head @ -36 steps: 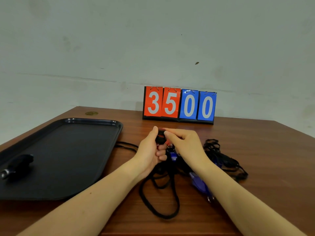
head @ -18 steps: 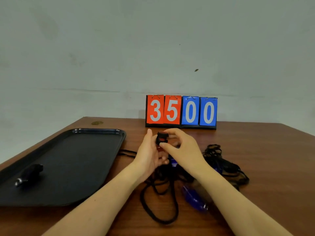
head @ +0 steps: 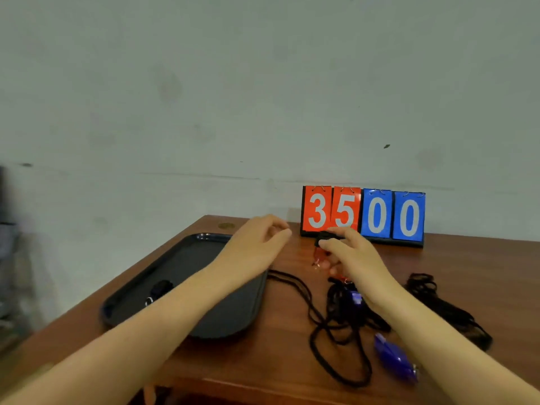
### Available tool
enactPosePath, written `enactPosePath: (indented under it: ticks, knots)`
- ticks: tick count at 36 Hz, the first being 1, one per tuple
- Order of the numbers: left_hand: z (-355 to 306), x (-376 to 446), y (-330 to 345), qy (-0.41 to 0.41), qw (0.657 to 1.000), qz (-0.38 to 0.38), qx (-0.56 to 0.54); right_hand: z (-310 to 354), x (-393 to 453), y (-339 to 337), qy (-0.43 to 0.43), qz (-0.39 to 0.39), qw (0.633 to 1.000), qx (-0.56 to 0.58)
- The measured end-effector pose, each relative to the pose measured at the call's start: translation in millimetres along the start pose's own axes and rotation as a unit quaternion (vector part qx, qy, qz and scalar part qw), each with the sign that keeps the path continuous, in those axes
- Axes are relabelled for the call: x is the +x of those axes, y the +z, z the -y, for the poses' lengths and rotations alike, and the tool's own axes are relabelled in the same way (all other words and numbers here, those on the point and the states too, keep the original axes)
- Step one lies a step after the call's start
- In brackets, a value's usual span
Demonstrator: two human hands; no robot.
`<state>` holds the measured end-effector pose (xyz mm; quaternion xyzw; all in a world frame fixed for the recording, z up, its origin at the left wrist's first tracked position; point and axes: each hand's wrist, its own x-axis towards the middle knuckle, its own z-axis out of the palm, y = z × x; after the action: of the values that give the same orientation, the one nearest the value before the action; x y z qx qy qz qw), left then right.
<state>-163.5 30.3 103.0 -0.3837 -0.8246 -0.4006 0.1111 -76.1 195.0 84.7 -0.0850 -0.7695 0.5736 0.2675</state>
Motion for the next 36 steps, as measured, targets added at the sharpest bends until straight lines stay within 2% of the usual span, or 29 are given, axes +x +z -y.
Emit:
enactPosePath:
  ticks: [4, 8, 11, 14, 17, 21, 36]
  knots:
    - [52, -17, -40, -0.037, 0.992, -0.002, 0.119, 10, -11, 53, -0.023, 0.089, 0.995, -0.047]
    - [111, -37, -72, -0.117, 0.984, -0.031, 0.134, 15, -12, 106, -0.032, 0.167, 0.98, -0.106]
    - [150, -56, -92, -0.158, 0.974, -0.065, 0.148, 10, -9, 141, -0.016, 0.198, 0.973, -0.115]
    - [183, -71, -105, -0.212, 0.961, -0.088, 0.157, 1, -6, 167, 0.014, 0.206, 0.972, -0.115]
    - [201, -80, -107, -0.243, 0.959, -0.078, 0.126, -8, -3, 182, 0.041, 0.203, 0.971, -0.119]
    - [206, -85, -103, -0.238, 0.967, -0.045, 0.078, -15, -3, 188, 0.04, 0.2, 0.966, -0.159]
    - [207, -91, -105, -0.232, 0.971, -0.045, 0.041, -24, 2, 193, 0.024, 0.168, 0.958, -0.231]
